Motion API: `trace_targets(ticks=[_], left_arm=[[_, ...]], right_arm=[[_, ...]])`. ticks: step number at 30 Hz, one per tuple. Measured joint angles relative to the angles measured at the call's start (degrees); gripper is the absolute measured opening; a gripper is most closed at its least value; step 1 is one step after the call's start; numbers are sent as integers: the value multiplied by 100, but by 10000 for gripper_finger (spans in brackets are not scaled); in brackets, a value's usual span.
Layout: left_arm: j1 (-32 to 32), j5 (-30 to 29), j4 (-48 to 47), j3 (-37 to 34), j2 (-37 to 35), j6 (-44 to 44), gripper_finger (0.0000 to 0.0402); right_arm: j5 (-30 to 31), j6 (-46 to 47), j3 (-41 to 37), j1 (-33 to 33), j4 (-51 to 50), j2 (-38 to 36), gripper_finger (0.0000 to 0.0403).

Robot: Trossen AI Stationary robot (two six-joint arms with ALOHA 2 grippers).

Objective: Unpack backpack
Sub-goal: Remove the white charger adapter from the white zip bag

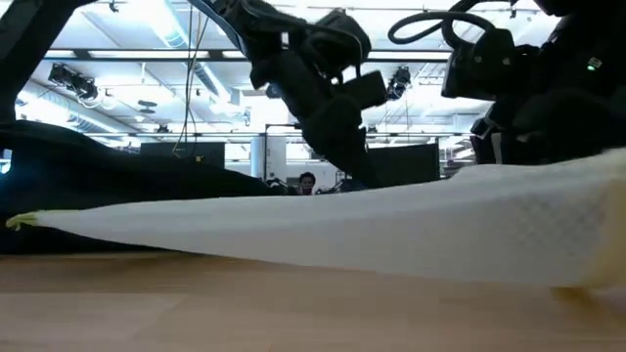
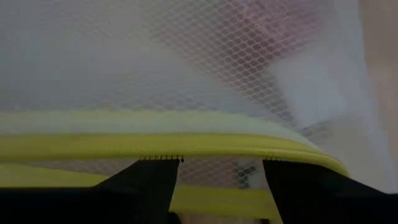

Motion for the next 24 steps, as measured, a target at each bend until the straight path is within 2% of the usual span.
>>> trace_targets(ticks=[7,12,16,20,24], left_arm=[[164,521,276,-2,228,75,0],[232,841,440,-7,443,91,0],[215,1091,446,-2,469,238,0],[201,1752,591,-4,489,419,0],[151,1887,612,-2,487,524,0]], right_arm=[[308,141,0,-177,43,4,195],[565,21,0,-260,242,4,209],[565,-180,2,-333,366,4,226],[558,-356,2,-353,390,4,237],[494,-445,2,-360,404,4,242]])
